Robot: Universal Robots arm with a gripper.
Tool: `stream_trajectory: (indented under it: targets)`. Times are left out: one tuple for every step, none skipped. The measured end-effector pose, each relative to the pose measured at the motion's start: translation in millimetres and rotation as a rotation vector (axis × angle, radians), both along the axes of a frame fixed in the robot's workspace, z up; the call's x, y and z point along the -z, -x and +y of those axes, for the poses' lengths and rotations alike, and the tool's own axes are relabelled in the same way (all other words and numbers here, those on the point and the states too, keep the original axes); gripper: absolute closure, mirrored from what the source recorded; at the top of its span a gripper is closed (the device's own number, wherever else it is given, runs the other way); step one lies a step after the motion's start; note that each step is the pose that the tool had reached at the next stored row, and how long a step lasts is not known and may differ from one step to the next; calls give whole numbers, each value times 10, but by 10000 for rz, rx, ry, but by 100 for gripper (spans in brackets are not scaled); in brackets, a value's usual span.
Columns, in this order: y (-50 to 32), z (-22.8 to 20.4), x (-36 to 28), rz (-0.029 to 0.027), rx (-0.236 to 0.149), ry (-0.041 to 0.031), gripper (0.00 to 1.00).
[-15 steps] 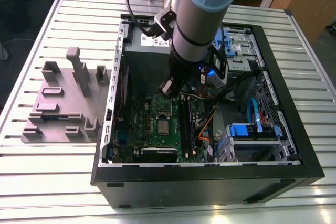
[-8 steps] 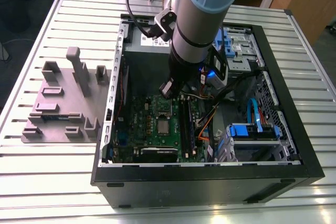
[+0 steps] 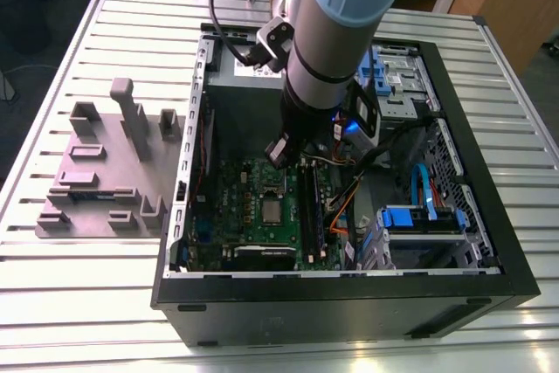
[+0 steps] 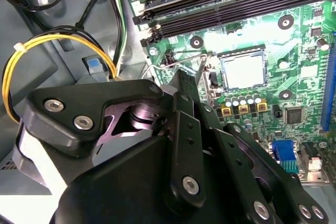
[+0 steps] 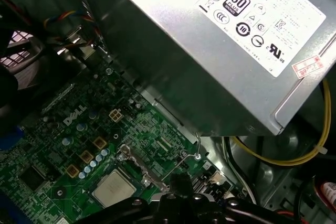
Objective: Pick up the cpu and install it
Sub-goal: 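Close the cpu cover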
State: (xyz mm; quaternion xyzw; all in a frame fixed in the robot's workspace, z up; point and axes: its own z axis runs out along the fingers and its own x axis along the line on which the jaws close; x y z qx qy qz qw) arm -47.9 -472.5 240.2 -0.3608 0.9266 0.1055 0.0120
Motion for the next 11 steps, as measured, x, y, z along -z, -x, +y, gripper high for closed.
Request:
stream_trajectory:
  targets:
    - [0, -5, 0, 0, -1, 0, 90]
    - [0, -10, 0, 0, -2, 0, 90]
    - [0, -15, 0, 0, -2, -1, 90]
    - [0, -21, 0, 0, -2, 0, 90]
    - [0, -27, 0, 0, -3, 0, 90]
    - [0, -33, 0, 0, -4, 0, 90]
    - [0, -39, 0, 0, -5, 0, 90]
    - [0, -45, 0, 0, -5, 0, 90]
    - [0, -50, 0, 0, -5, 0, 90]
    - [0, -55, 0, 0, -5, 0, 90]
    - [0, -61, 0, 0, -6, 0, 90]
